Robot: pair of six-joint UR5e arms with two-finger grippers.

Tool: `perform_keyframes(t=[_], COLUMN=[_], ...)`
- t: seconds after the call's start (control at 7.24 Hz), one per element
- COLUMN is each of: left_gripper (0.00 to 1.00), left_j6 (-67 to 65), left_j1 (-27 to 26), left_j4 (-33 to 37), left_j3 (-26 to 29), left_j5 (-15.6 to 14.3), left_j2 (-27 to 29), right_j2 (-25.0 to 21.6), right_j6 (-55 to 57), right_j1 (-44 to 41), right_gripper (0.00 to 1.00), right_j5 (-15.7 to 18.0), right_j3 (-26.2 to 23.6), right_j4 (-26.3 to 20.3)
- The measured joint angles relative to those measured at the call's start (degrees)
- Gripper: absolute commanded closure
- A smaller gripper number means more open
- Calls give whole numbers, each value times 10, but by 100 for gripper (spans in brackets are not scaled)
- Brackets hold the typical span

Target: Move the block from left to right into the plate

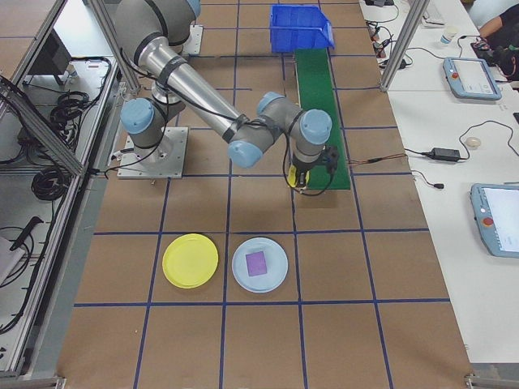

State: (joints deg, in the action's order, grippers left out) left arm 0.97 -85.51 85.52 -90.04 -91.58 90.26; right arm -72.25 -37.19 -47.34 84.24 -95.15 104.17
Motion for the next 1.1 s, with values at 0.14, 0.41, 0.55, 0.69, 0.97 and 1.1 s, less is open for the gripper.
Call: perform_keyframes(t=[0.14, 0.41, 0.55, 0.69, 0.97, 1.1], left_gripper=[0, 0, 0, 0, 0, 0], left_j6=[0, 0, 0, 0, 0, 0], left_j1=[0, 0, 1, 1, 1, 1], left_j4=[0, 0, -1, -1, -1, -1], left_j3=[0, 0, 0, 0, 0, 0], left_j5=[0, 0, 0, 0, 0, 0], left_j2=[0, 0, 0, 0, 0, 0], right_j2=[-6, -9, -7, -4, 5, 10], right_j6=[-82, -263, -321, -367, -426, -435], right_j1=[72, 217, 271, 313, 353, 361], right_gripper=[58, 57, 57, 51, 36, 28], right_j5=[6, 40, 58, 66, 72, 72], right_j3=[-23, -65, -80, -96, -131, -140], right_j4=[-13, -12, 5, 37, 116, 132])
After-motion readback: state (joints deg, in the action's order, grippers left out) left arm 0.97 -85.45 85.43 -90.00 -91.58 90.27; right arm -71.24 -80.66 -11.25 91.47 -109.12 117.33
